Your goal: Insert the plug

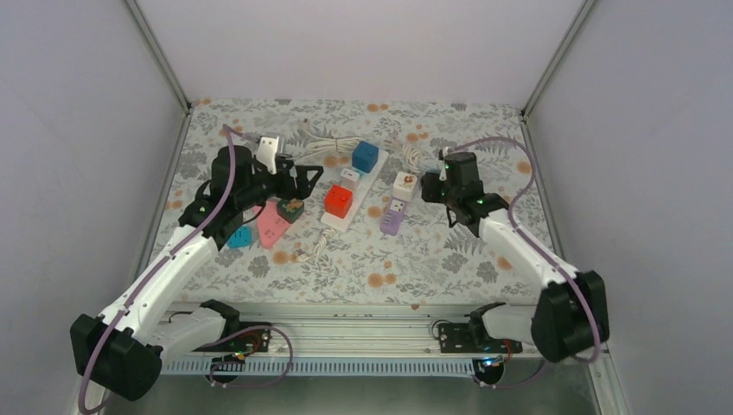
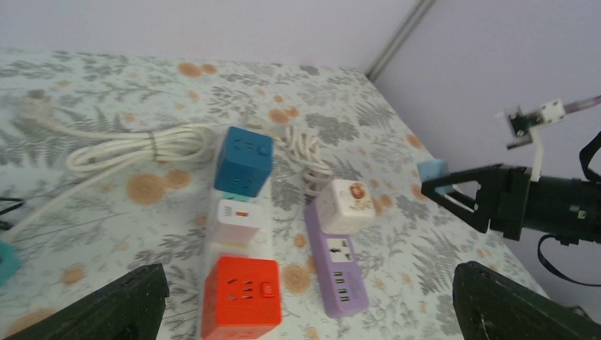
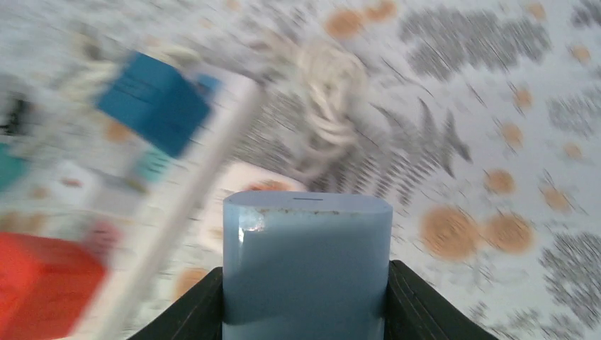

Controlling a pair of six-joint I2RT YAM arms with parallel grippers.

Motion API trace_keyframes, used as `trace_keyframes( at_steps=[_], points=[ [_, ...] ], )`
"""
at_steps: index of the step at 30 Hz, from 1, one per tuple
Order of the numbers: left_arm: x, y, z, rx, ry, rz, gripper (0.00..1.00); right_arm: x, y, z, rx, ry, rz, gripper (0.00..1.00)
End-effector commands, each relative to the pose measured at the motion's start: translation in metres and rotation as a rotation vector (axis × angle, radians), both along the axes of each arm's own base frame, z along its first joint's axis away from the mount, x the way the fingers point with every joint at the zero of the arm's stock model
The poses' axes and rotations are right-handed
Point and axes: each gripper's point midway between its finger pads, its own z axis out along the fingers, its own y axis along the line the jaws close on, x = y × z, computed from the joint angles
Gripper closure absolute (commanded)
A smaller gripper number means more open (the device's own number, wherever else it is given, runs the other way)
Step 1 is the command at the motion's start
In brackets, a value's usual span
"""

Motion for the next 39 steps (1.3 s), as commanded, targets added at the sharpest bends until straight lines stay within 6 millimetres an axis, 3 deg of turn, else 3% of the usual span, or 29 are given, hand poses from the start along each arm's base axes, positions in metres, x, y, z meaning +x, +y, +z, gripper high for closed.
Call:
trace_keyframes(
  at_steps=[1,4,8,11,14,19,29,33,39],
  points=[
    [-0.011,-0.027,0.032,-0.091,-0.026,-0.173,0.0,-0.009,0.049,0.072,0.128,-0.201,0.208,0.62],
    [-0.024,-0.05,0.034,-0.139,0.01,-0.339,0.0,-0.031,0.087,0.1,0.187,-0.28,0.405,0.62],
    [-0.039,-0.077,0.036,-0.202,0.074,-0.511,0.0,-0.081,0.149,0.116,0.251,-0.354,0.752,0.63],
    [-0.039,-0.088,0.024,-0.24,0.181,-0.539,0.0,-0.107,0.175,0.125,0.268,-0.407,0.899,0.63],
    [-0.042,-0.096,0.008,-0.269,0.322,-0.589,0.02,-0.118,0.191,0.125,0.24,-0.429,0.976,0.65],
    [-0.053,-0.099,-0.013,-0.306,0.484,-0.653,0.11,-0.115,0.205,0.121,0.111,-0.491,0.996,0.65],
    [-0.066,-0.097,-0.018,-0.3,0.528,-0.708,0.33,-0.11,0.21,0.103,0.006,-0.48,0.996,0.67],
    [-0.064,-0.096,-0.022,-0.26,0.529,-0.683,0.35,-0.113,0.214,0.099,-0.005,-0.466,1.015,0.67],
    [-0.059,-0.095,-0.036,-0.222,0.58,-0.635,0.61,-0.112,0.218,0.094,-0.039,-0.461,1.008,0.69]
  ],
)
